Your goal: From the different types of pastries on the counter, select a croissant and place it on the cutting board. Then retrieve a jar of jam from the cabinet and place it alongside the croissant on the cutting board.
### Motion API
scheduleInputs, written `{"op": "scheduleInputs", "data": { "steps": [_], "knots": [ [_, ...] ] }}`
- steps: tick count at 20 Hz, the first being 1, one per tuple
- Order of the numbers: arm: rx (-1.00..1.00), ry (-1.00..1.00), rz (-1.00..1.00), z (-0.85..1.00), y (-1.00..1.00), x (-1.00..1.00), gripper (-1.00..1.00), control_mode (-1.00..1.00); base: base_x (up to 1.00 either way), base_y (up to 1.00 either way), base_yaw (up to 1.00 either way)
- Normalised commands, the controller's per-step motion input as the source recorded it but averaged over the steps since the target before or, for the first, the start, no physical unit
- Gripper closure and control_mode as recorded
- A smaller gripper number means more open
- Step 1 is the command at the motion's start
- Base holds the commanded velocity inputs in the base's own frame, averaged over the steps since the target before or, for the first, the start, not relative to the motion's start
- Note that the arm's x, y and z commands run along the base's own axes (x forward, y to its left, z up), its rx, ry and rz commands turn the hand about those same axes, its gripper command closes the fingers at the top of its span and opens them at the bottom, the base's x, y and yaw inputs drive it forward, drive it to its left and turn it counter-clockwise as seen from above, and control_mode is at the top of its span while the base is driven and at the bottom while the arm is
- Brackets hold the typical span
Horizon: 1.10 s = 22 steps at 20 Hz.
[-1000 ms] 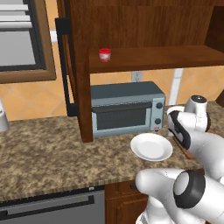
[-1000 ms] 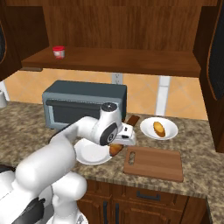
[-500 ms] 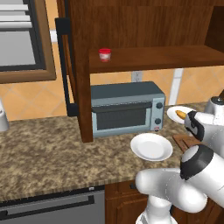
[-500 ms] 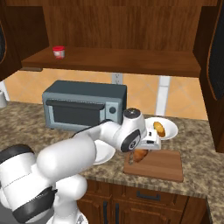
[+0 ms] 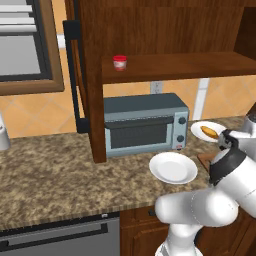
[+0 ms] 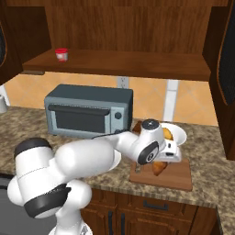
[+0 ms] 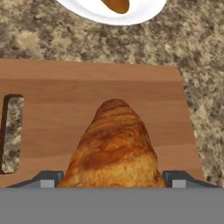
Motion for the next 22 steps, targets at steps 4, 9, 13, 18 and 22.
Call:
{"op": "scheduleInputs", "data": {
  "steps": [4,9,13,18,22],
  "knots": [
    [0.0,-0.01,0.0,-0.57,-0.09,0.01,1.0,-1.0,0.0,0.0,0.0],
    [0.0,-0.07,0.0,-0.32,-0.01,0.19,1.0,-1.0,0.0,0.0,0.0],
    [0.0,-0.06,0.0,-0.17,0.0,0.3,1.0,-1.0,0.0,0.0,0.0],
    [0.0,-0.04,0.0,-0.28,-0.03,0.25,1.0,-1.0,0.0,0.0,0.0],
    [0.0,-0.03,0.0,-0.3,-0.12,0.21,1.0,-1.0,0.0,0.0,0.0]
  ]
}}
